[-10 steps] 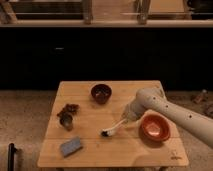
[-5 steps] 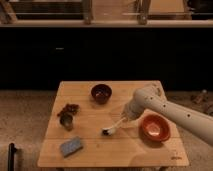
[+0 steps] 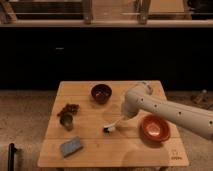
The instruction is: Wipe table surface with brush
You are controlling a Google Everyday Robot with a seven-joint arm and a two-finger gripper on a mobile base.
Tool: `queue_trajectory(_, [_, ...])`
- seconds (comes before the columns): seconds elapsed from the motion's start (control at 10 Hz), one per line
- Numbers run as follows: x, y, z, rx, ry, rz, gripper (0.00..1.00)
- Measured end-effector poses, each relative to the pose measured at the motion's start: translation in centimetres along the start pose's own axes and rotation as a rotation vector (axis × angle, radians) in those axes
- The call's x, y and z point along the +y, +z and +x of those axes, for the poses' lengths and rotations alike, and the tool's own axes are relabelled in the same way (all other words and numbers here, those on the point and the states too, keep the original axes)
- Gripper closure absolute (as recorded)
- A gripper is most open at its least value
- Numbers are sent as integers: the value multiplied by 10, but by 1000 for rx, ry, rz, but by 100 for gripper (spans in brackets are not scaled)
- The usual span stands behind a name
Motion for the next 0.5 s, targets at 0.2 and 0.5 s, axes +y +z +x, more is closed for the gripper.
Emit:
queue_trajectory(0.2, [-14,7,12,-9,10,-11,100])
queue_trajectory(0.5, [-39,19,0,-35,-30,-33,100])
